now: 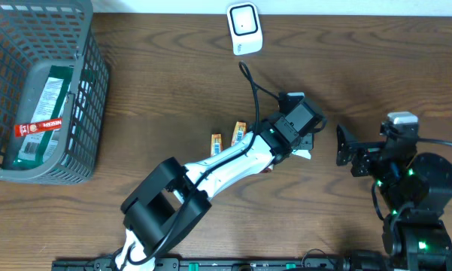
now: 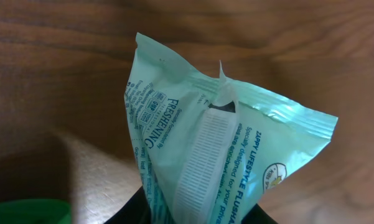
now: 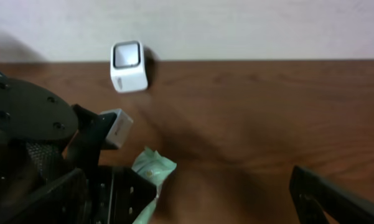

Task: Scan the item barcode

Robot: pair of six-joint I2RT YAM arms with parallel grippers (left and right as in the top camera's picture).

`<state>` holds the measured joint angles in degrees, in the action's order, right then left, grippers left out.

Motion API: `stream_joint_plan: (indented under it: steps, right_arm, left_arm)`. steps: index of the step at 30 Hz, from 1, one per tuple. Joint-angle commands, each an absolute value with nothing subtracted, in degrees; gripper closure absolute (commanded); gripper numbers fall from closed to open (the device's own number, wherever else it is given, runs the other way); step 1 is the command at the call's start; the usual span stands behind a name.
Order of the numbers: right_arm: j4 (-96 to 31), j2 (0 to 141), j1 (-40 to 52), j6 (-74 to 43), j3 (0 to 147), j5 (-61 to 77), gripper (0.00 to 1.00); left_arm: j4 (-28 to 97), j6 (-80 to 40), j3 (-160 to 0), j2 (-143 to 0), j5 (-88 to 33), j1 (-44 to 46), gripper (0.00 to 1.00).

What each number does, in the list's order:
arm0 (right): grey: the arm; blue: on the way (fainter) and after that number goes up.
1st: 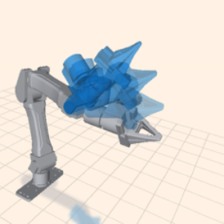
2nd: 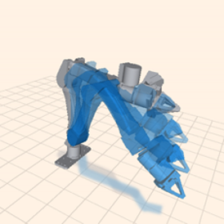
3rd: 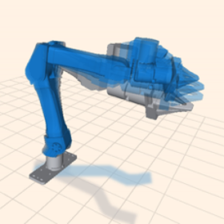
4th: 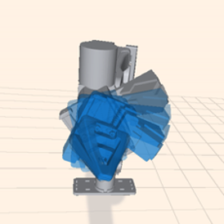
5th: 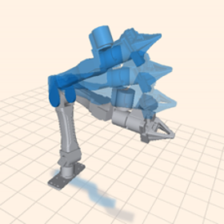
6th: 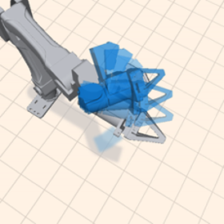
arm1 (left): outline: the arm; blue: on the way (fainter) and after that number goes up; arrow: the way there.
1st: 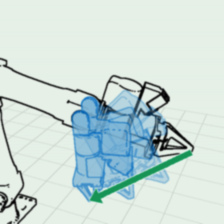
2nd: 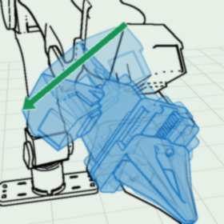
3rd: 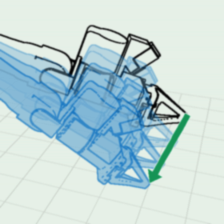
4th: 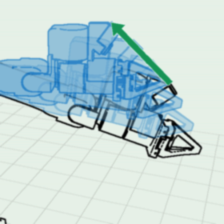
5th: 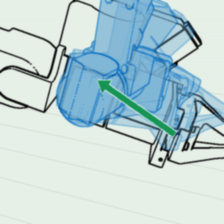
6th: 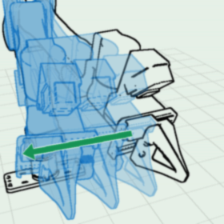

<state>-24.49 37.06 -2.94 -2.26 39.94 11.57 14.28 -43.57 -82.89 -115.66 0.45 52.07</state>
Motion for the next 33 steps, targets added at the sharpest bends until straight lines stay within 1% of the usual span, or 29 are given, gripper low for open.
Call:
stream_joint_plan:
  steps: [1, 3, 5, 6, 7, 12, 16, 17, 19, 20, 21, 22, 23, 24, 25, 26, 27, 28, 33]
  right_arm:
    - [-24.73, 38.26, -3.44, 0.93, 41.41, 12.32, 0.01]
    - [-24.73, 38.79, -3.44, 0.95, 41.41, 12.32, 0.01]
    - [-24.73, 39.03, -3.44, 0.95, 41.41, 12.32, 0.01]
    - [-24.73, 39.03, -3.44, 0.97, 41.41, 12.32, 0.01]
    - [-24.43, 39.00, -3.44, 0.95, 41.41, 12.32, 0.01]
    - [-24.71, 39.00, -3.44, 0.21, 41.41, 12.60, 0.01]
    - [-24.51, 39.03, -3.44, -7.88, 41.41, 15.79, 0.01]
    - [-24.53, 39.13, -3.44, -8.10, 41.41, 17.12, 0.01]
    - [-24.97, 39.59, -3.44, -8.10, 41.41, 18.35, 0.01]
    - [-25.30, 40.03, -3.44, -8.12, 41.41, 18.35, 0.04]
    - [-25.82, 40.58, -3.44, -8.14, 41.41, 18.35, 0.11]
    - [-26.50, 41.28, -3.42, -8.21, 41.41, 18.41, 0.20]
    - [-27.27, 42.28, -3.42, -8.67, 41.41, 18.83, 0.42]
    - [-27.92, 43.35, -3.38, -9.26, 41.41, 19.53, 0.64]
    - [-28.47, 44.62, -3.33, -9.43, 41.39, 20.67, 0.95]
    - [-28.91, 46.15, -3.31, -9.43, 41.39, 22.28, 0.99]
    - [-29.04, 47.83, -3.31, -9.43, 41.34, 24.05, 0.99]
    - [-29.02, 49.93, -3.31, -9.43, 41.32, 25.63, 0.99]
    - [-26.85, 62.87, -3.29, -10.70, 41.32, 29.19, 0.99]
  left_arm:
    - [13.76, -43.81, -83.35, -117.30, 2.61, 51.90, 0.67]
    - [13.26, -43.79, -83.35, -117.36, 2.61, 51.90, 0.55]
    - [11.94, -42.87, -83.40, -117.14, 2.59, 51.90, 0.29]
    - [11.20, -41.63, -83.40, -116.95, 2.59, 51.86, 0.22]
    - [10.39, -39.55, -83.48, -116.55, 2.61, 51.79, 0.20]
    - [9.58, -33.32, -84.01, -112.42, 2.61, 51.27, 0.18]
    - [11.81, -29.56, -84.03, -105.95, 2.81, 49.95, 0.19]
    - [13.21, -29.58, -84.03, -104.27, 3.31, 49.28, 0.20]
    - [16.36, -29.58, -84.03, -100.82, 3.73, 47.40, 0.30]
    - [18.06, -29.61, -84.03, -99.09, 3.70, 46.22, 0.35]
    - [19.97, -29.61, -84.03, -97.23, 3.68, 44.93, 0.40]
    - [22.11, -29.58, -84.03, -95.33, 3.68, 43.53, 0.44]
    - [24.69, -29.58, -84.03, -93.06, 3.68, 41.85, 0.49]
    - [26.96, -29.58, -84.03, -91.24, 3.68, 40.40, 0.58]
    - [29.26, -29.58, -84.03, -89.41, 3.66, 38.96, 0.66]
    - [31.48, -29.56, -84.03, -87.70, 3.68, 37.54, 0.73]
    - [33.69, -29.54, -84.01, -86.17, 3.68, 36.12, 0.77]
    - [35.83, -29.56, -84.01, -84.82, 3.68, 34.72, 0.78]
    - [44.56, -29.54, -84.01, -81.45, 3.68, 28.95, 0.78]
